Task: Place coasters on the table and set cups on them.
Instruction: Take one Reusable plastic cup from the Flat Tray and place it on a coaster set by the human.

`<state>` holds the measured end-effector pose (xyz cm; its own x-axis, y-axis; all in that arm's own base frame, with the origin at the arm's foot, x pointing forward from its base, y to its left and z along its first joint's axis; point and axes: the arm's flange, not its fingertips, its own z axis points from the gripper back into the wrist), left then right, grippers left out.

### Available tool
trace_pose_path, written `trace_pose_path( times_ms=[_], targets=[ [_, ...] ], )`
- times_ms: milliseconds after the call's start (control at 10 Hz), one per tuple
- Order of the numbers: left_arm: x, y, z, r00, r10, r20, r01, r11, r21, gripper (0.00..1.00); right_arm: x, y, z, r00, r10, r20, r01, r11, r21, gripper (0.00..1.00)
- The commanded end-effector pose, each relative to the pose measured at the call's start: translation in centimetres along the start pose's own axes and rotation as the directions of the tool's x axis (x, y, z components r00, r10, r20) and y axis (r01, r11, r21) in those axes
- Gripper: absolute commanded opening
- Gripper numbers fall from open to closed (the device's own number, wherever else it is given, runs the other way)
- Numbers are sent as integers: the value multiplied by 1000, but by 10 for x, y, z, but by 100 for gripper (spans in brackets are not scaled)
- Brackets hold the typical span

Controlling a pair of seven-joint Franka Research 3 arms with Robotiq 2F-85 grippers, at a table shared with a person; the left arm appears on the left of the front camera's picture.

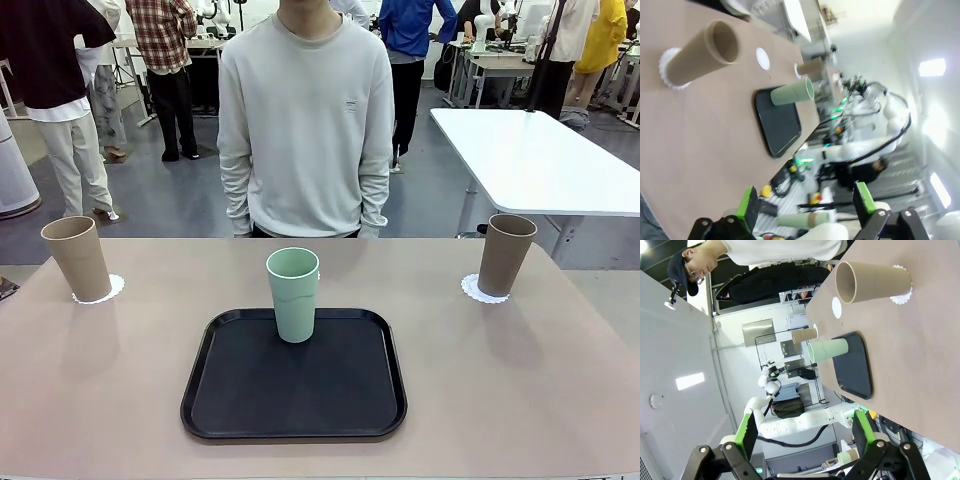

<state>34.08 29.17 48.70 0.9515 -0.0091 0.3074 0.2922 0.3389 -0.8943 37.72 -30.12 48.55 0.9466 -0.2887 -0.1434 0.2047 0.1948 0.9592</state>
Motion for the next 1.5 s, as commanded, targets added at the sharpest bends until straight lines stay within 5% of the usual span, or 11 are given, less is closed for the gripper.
trace_pose_path(
  times_ms=[0, 200, 600, 700, 1000, 1200, 1300, 1400],
  targets=[
    [0, -114, -84, 951, -297, -87, 309, 917, 252, 100, -1, 1, -1, 1000, -6, 8, 5, 1000, 17, 100],
    [31, -163, -181, 865, -397, -307, 495, 779, 385, 100, -1, 1, -1, 1000, -6, 8, 5, 1000, 17, 100],
    [73, -136, -316, 586, -560, -586, 809, 442, 387, 100, -1, 1, -1, 1000, -6, 8, 5, 1000, 17, 100],
    [73, -125, -333, 547, -545, -636, 835, 412, 365, 100, -1, 1, -1, 1000, -6, 8, 5, 1000, 17, 100],
    [63, -91, -356, 491, -485, -724, 841, 480, 248, 100, -1, 1, -1, 1000, -6, 8, 5, 1000, 17, 100],
    [56, -87, -351, 526, -420, -740, 793, 556, 249, 100, -1, 1, -1, 1000, -6, 8, 5, 1000, 17, 100],
    [62, -83, -362, 518, -470, -715, 828, 486, 280, 100, -1, 1, -1, 1000, -6, 8, 5, 1000, 17, 100],
    [62, -83, -362, 518, -470, -715, 828, 486, 280, 100, -1, 1, -1, 1000, -6, 8, 5, 1000, 17, 100]
  ],
)
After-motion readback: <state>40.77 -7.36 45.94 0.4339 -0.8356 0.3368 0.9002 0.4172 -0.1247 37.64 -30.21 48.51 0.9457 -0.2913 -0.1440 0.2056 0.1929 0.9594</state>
